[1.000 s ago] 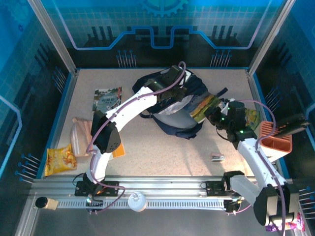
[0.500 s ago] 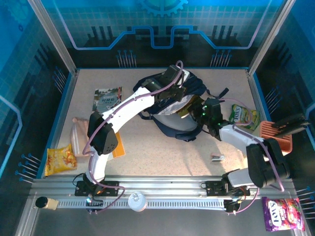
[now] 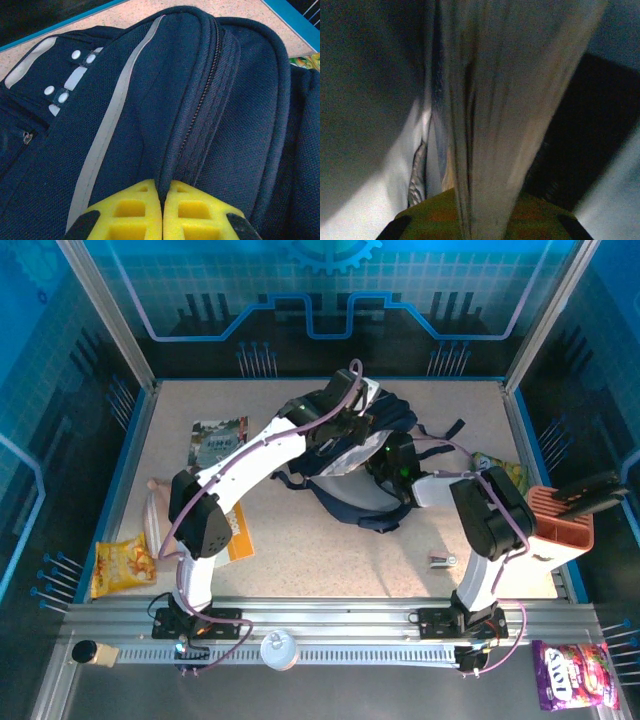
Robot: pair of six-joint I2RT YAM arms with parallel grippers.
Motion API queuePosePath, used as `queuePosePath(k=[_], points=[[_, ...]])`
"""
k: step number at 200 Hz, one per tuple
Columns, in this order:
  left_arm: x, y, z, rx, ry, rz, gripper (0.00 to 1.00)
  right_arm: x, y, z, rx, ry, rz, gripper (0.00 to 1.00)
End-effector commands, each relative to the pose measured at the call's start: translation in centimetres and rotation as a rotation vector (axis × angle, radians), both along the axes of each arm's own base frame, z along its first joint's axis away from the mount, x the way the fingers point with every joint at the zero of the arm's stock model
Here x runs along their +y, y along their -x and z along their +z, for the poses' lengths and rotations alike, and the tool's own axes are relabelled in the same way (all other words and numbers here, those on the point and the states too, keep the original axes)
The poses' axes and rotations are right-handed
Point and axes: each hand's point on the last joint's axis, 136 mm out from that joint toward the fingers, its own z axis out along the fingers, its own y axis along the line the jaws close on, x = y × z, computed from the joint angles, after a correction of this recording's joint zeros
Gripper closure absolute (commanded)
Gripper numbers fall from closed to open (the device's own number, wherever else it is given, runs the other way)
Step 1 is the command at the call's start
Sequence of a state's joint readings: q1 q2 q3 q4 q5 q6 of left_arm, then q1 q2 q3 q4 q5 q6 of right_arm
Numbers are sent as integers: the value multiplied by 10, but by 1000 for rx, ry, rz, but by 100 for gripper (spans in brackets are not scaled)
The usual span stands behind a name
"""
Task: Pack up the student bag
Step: Place the book in the student bag, then close the student bag at the center of the table.
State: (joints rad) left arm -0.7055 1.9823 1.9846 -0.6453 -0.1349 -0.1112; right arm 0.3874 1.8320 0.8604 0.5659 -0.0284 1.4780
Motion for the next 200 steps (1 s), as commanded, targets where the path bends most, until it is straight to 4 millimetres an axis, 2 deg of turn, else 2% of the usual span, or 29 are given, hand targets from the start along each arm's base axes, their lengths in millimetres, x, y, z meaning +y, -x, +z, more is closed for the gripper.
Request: queuePosePath(k=[1, 22, 38, 56, 59, 71, 101, 118, 139, 166, 187, 200], points=[[0, -4, 72, -131, 177, 12, 100, 32, 4, -8, 48, -38, 119, 85], [5, -8, 66, -115, 178, 29, 100, 31, 11, -15, 77, -36, 132, 69], [10, -12, 62, -102, 180, 43, 100, 26, 17, -12, 77, -14, 146, 58], [12, -14, 58, -86, 184, 50, 100, 18, 24, 2, 69, 16, 166, 52], [13, -15, 57, -84, 185, 51, 100, 14, 32, -6, 90, 28, 169, 51], [14, -17, 55, -78, 185, 55, 100, 7, 43, -2, 98, 47, 172, 47], [17, -21, 45, -54, 186, 67, 100, -13, 68, 9, 93, 92, 173, 41], [19, -23, 40, -37, 192, 72, 100, -34, 87, 3, 132, 151, 146, 39], [22, -24, 30, -8, 199, 80, 100, -63, 103, 12, 128, 254, 86, 36], [20, -24, 14, 39, 216, 78, 100, -97, 117, 28, 116, 436, 25, 34], [10, -25, -4, 94, 226, 59, 100, -119, 124, 41, 107, 538, -30, 33], [3, -22, -16, 139, 230, 38, 95, -129, 126, 53, 83, 585, -57, 32]])
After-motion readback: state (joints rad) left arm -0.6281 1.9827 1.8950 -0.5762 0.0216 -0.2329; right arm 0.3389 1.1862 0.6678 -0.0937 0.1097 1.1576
